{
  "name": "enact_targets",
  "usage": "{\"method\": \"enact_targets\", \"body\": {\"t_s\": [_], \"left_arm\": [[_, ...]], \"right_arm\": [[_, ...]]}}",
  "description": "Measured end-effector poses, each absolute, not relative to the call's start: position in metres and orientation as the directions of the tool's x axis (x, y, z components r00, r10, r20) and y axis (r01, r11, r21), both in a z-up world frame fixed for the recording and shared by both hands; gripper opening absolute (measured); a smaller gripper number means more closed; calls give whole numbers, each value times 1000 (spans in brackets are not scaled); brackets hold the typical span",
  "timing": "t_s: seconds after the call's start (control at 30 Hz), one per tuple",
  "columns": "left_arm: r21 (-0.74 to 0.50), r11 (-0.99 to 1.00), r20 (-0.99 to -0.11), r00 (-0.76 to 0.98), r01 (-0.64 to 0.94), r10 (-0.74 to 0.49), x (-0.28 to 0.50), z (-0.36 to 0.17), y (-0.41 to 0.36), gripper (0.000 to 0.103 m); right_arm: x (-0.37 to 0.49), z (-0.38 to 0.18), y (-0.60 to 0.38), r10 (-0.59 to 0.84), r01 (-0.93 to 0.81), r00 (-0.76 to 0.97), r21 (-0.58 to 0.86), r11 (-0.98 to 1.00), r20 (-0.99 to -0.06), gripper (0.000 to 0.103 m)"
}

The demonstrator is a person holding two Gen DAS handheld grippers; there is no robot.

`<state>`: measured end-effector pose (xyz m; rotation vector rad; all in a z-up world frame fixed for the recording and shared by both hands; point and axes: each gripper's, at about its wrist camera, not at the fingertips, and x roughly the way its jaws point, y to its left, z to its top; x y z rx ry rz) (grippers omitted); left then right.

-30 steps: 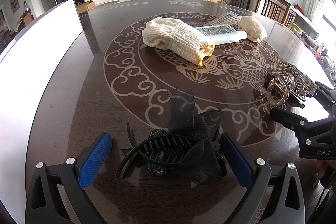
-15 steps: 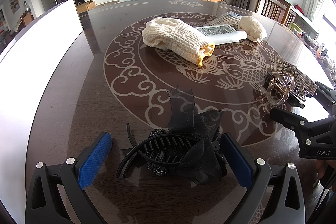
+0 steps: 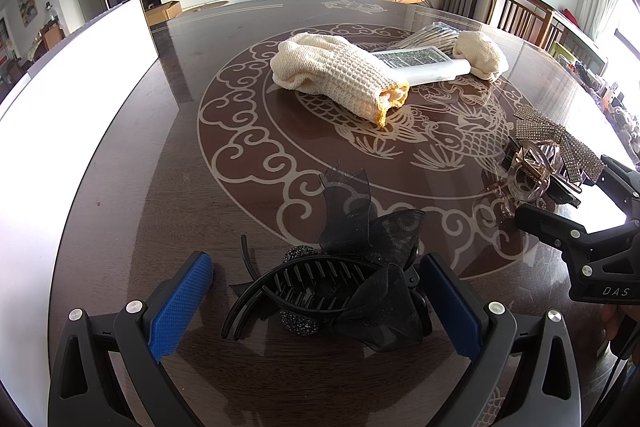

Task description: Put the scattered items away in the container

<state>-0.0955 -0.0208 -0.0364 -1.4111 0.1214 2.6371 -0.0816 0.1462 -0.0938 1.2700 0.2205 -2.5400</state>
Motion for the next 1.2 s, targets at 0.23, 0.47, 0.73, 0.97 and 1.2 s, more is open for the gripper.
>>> {"method": "enact_targets", "body": {"t_s": [0.23, 0.47, 0.73, 0.97, 1.2], "left_arm": [[1, -986, -832, -547, -168, 92, -95, -36, -21, 103], [3, -986, -833, -547, -166, 89, -96, -36, -21, 103], [3, -986, -832, -547, -167, 90, -96, -35, -21, 96], [-40, -985, -798, -588, -167, 132, -76, -23, -37, 78], [-82, -984, -788, -594, -160, 162, -60, -8, -42, 78]], "right_arm": [[-82, -94, 146, -190, 325, -568, -6, -946, -801, 87], [-82, -94, 147, -192, 326, -567, -4, -945, -801, 88], [-81, -88, 156, -271, 324, -583, 86, -942, -766, 53], [-65, -81, 151, -296, 353, -602, 85, -932, -742, 50], [-52, -71, 140, -324, 387, -588, 94, -917, -741, 50]]}}
